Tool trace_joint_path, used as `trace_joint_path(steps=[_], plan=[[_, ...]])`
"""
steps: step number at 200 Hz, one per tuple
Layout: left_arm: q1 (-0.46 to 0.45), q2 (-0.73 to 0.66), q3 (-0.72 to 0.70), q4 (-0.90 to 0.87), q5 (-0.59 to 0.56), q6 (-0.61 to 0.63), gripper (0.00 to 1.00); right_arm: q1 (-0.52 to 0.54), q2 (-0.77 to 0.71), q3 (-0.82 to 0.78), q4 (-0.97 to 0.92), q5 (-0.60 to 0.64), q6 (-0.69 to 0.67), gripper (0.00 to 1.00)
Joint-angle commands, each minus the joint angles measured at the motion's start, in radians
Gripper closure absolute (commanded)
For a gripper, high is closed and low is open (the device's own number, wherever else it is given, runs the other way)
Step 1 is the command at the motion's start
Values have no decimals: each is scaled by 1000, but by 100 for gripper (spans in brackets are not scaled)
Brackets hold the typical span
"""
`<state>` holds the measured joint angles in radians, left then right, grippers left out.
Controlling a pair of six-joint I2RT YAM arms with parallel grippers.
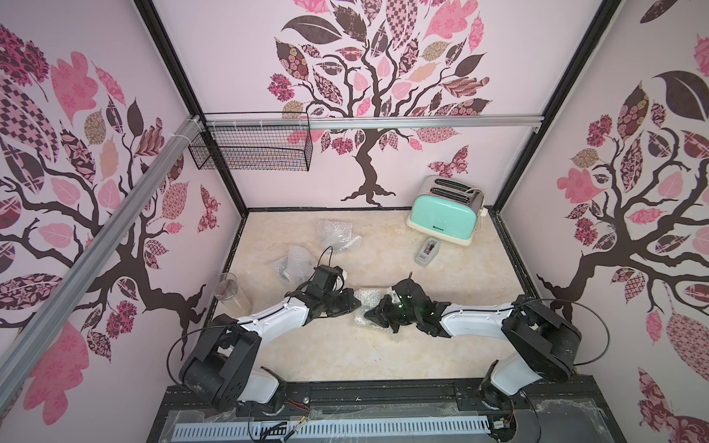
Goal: Wrap bowls in bubble wrap
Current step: Stick the tape on the bubble wrap.
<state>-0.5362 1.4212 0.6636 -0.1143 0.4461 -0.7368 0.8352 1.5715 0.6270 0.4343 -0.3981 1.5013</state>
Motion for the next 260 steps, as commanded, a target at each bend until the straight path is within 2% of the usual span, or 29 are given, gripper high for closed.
trace_joint_path(steps=[1, 12, 33, 58, 102, 130, 141, 179, 213, 237, 260], plan=[[2, -7, -13, -13, -12, -2, 100, -3, 21, -16, 4, -11, 13, 93], [3, -17, -12, -22, -18, -3, 100, -4, 24, -18, 3, -14, 13, 93], [10, -31, -11, -40, -27, -6, 92, -3, 27, -22, -2, -13, 10, 93], [23, -54, -19, -52, -37, -18, 67, -4, 36, -16, -3, -19, 7, 93], [34, -105, -26, -56, -38, -24, 45, -4, 39, -13, -3, -25, 5, 93], [34, -147, -42, 1, 13, -29, 28, -4, 44, -11, -6, -33, 3, 93], [30, -151, -40, 5, 34, -24, 24, -3, 46, -11, -5, -35, 2, 93], [-21, -101, -33, 15, 37, 4, 20, -3, 48, -4, -12, -38, -3, 92], [-39, -33, -17, -1, 13, 8, 21, -4, 45, 0, -13, -41, -7, 92], [-37, 4, -9, 0, -4, 4, 26, -4, 45, 0, -14, -44, -9, 92], [-34, 28, -5, 12, -4, 1, 42, -4, 43, -2, -14, -45, -9, 91]])
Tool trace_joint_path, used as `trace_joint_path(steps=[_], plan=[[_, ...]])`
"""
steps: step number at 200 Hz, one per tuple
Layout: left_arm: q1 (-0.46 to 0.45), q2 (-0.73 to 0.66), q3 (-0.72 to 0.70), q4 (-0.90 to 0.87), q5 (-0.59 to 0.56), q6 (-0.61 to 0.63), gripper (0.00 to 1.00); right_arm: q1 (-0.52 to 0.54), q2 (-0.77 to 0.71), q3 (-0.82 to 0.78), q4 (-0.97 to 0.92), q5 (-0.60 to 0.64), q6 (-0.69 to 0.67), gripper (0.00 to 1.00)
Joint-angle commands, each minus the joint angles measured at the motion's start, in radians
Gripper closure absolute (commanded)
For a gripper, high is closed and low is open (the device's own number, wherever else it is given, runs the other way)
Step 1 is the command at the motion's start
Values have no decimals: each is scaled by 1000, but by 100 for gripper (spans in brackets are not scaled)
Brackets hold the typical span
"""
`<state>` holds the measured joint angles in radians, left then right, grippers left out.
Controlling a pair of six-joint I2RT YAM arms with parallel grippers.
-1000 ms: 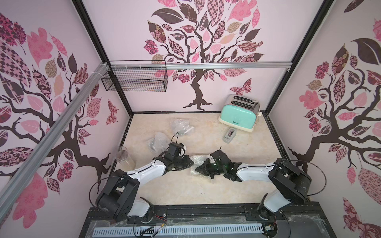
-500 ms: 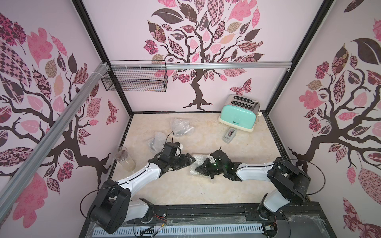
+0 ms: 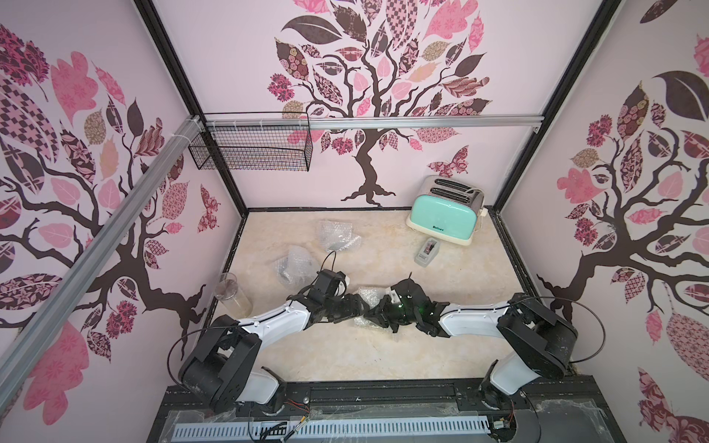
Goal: Wrap bowls in bubble wrap
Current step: Stick the tape on the bubble wrap.
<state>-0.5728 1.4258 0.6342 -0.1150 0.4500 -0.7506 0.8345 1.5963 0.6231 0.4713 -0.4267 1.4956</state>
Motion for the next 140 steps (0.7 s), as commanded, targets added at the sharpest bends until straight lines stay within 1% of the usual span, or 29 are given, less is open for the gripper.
trace_joint_path(steps=[1, 8, 28, 49, 57, 74, 94, 120, 140], plan=[[3, 24, 24, 13, -8, 15, 43, -3, 18, 1, -50, -17, -3, 91], [4, 33, 25, 16, -10, 14, 50, -3, 16, 1, -50, -18, -1, 91], [5, 52, 19, 24, -8, 11, 62, -3, 10, -2, -54, -15, -3, 91], [4, 59, 7, 37, -8, 8, 70, -3, 4, -3, -53, -15, 1, 88], [5, 62, 7, 35, -10, 10, 74, -3, 1, -2, -56, -15, 3, 85], [5, 68, 10, 34, -9, 11, 77, -2, -18, -3, -62, -15, 9, 80], [5, 75, 14, 35, -7, 10, 80, -2, -67, -5, -100, -1, 4, 71], [4, 80, 15, 34, -11, 11, 81, -1, -126, -10, -153, 8, 1, 60], [4, 82, 15, 34, -13, 10, 81, -2, -159, -25, -176, 9, 3, 57]])
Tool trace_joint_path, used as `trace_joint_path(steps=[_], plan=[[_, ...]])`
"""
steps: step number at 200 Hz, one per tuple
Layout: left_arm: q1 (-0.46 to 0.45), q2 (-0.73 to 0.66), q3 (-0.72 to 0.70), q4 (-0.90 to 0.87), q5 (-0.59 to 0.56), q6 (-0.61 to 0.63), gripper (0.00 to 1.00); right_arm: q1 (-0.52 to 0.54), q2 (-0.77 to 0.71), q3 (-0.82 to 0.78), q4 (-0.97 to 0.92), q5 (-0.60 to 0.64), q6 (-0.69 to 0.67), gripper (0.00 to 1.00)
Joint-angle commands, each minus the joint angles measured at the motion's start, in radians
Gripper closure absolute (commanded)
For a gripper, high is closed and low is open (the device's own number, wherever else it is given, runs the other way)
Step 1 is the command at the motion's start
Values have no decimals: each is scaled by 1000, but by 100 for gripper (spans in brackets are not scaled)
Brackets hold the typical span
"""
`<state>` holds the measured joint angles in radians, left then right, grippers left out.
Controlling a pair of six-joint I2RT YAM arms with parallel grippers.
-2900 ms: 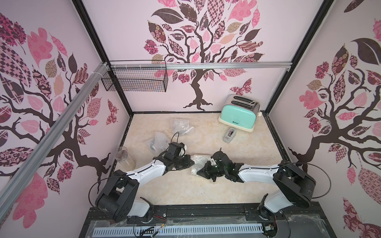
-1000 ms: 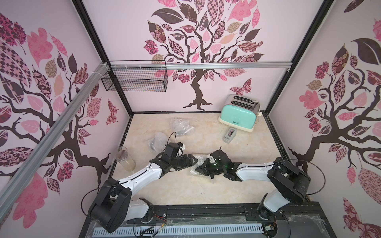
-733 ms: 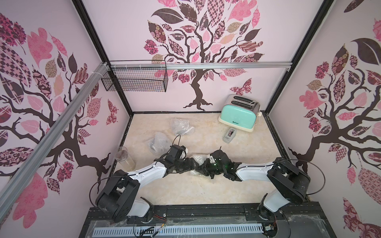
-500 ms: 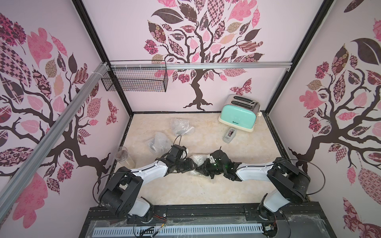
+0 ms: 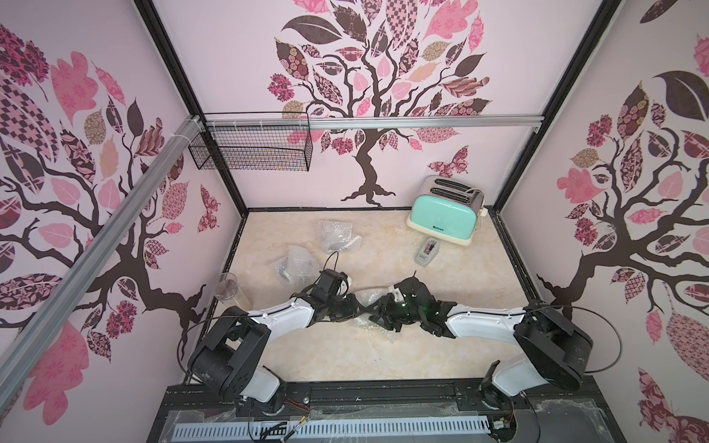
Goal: Wrap bowls in bubble wrap
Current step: Stick the tape on the bubble wrap.
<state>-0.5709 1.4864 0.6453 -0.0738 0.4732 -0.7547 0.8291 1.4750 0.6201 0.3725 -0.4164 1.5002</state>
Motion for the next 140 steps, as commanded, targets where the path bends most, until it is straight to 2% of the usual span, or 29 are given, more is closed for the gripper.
trace_joint_path(steps=[1, 30, 42, 56, 69, 90, 104, 140], plan=[[2, 21, 5, -7, -36, 14, 81, 4, -40, -23, -78, -2, -3, 57], [3, 18, 5, -10, -33, 14, 81, 7, -97, -19, -137, -12, -40, 58], [3, 13, 7, -10, -32, 14, 82, 7, -126, 7, -193, -2, -110, 65], [3, 13, 9, -11, -29, 14, 82, 6, -150, 39, -241, 14, -193, 68], [3, 12, 11, -9, -27, 14, 82, 6, -152, 55, -247, 40, -223, 78], [2, 10, 14, -11, -27, 14, 82, 5, -86, 75, -191, 34, -229, 91], [2, 5, 14, -16, -25, 15, 83, 6, -16, 106, -149, -4, -228, 93], [2, -1, 13, -26, -28, 20, 83, 7, 96, 125, -113, 2, -223, 94]])
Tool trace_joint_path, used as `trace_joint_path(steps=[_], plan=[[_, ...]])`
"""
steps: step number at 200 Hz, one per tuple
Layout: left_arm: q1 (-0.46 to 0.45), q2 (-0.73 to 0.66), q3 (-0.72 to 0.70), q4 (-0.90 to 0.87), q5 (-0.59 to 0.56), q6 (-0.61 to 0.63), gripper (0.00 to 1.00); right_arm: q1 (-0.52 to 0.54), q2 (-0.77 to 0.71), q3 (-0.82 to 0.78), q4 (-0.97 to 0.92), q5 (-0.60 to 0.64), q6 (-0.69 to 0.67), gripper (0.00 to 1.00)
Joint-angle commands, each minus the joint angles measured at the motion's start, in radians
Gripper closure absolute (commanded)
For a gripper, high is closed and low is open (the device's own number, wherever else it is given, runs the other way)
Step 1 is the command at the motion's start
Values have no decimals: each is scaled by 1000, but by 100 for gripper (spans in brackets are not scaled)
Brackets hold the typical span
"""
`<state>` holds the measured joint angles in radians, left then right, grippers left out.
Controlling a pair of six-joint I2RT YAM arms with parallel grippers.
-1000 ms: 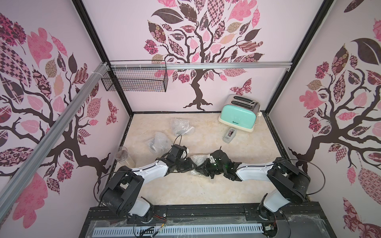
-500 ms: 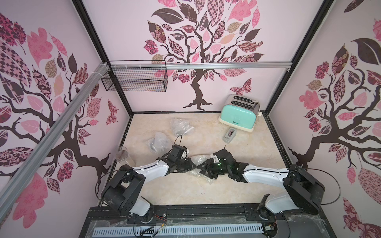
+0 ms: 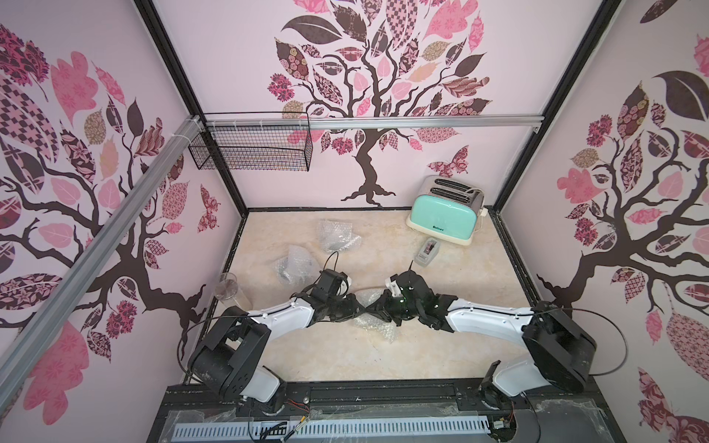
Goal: Wrap bowls in bubble wrap
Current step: Stick the tape on the bubble wrap.
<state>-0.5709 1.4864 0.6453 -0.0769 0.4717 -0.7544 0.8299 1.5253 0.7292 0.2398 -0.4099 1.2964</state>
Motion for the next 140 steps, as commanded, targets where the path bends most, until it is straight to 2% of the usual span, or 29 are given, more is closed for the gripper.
trace_joint_path(steps=[1, 26, 58, 100, 140], plan=[[1, -1, 14, -23, -27, 20, 83, 6, 47, 15, 20, -4, -19, 94], [2, 3, 12, -24, -27, 21, 83, 6, 57, -26, 7, 23, -20, 95], [1, 11, 17, -21, -26, 19, 83, 14, 81, -46, -1, -8, -40, 95], [2, 9, 17, -24, -27, 17, 83, 59, 80, 65, -211, 47, -238, 95], [2, 7, 14, -25, -30, 15, 84, 85, 75, 101, -273, 66, -296, 94]])
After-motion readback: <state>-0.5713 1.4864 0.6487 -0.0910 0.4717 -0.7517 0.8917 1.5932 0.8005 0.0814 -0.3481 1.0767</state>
